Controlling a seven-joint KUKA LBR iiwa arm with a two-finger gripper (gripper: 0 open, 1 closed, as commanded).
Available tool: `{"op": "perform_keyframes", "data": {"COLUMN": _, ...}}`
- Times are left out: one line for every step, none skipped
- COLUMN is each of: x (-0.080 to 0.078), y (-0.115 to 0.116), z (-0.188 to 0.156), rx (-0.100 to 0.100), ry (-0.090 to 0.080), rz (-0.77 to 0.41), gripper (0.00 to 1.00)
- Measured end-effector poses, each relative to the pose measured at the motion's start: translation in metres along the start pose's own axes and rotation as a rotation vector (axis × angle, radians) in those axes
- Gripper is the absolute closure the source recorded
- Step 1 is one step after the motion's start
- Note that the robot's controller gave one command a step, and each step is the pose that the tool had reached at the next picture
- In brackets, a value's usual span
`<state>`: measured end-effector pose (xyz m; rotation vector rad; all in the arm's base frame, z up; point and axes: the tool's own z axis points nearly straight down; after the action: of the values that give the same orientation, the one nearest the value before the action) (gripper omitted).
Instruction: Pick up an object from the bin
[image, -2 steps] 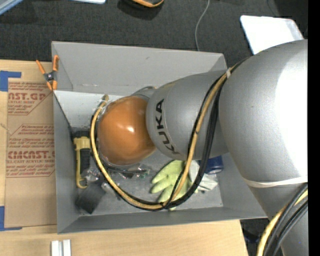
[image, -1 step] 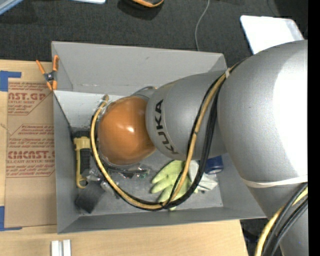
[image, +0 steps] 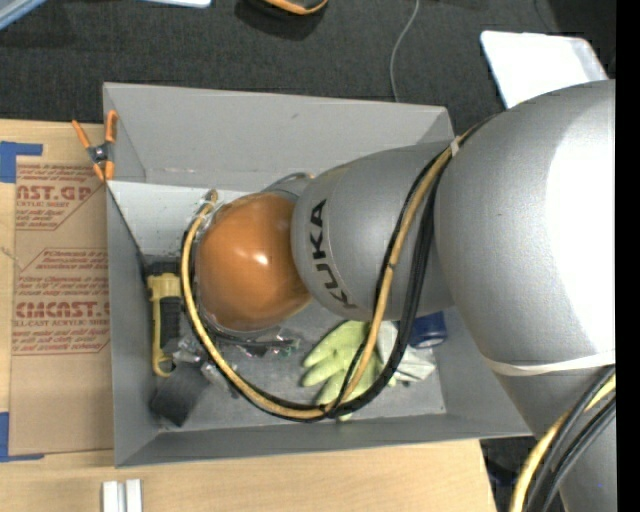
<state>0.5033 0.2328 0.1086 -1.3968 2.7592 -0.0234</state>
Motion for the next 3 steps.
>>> {"op": "perform_keyframes", "data": {"x": 0.0000, "y": 0.0000, "z": 0.0000, "rx": 0.000, "ry": 0.000, "rz": 0.000, "gripper": 1.00}}
{"op": "perform_keyframes", "data": {"x": 0.0000, "y": 0.0000, "z": 0.0001, "rx": 0.000, "ry": 0.000, "rz": 0.000, "gripper": 1.00}}
{"op": "perform_keyframes", "data": {"x": -0.0001, "y": 0.0000, "z": 0.0001, "rx": 0.000, "ry": -0.001, "rz": 0.000, "gripper": 1.00}}
